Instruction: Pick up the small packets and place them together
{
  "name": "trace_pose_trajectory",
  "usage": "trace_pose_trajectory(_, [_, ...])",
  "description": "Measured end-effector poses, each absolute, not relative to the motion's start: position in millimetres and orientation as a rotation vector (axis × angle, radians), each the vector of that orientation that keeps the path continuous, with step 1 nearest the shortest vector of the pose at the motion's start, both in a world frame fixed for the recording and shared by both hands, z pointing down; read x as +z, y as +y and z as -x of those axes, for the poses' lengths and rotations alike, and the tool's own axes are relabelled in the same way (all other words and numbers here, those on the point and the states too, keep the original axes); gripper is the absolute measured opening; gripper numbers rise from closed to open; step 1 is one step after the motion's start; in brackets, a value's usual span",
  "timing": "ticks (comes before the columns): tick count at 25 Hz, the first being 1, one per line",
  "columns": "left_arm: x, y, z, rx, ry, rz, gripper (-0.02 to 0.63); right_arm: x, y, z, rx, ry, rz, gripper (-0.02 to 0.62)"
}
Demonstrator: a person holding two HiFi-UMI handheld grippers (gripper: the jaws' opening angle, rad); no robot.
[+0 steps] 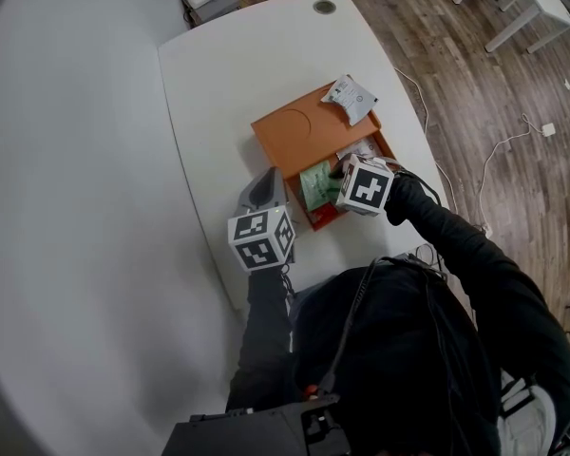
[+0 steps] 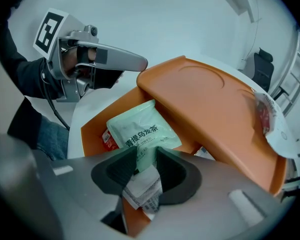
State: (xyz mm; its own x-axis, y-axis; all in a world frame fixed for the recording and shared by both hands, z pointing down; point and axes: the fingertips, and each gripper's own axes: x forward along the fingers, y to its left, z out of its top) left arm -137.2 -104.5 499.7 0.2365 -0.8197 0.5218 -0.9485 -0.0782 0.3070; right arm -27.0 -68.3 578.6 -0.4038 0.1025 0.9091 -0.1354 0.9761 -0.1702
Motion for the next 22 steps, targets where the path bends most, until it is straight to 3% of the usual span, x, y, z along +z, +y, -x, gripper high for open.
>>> trace_pose_trajectory(9, [498.6,-102.7,135.7,0.290,-1.616,-1.929,0.002,565.8,-63.0,25.7,0.156,-1.982,-0.007,0.056])
trace_pose_trajectory(22, [497.1,-104.1,135.9,0.281,-1.615,-1.929,0.002,494.1,-73.7,8.4,0.167,-2.143,-0.135,0.035])
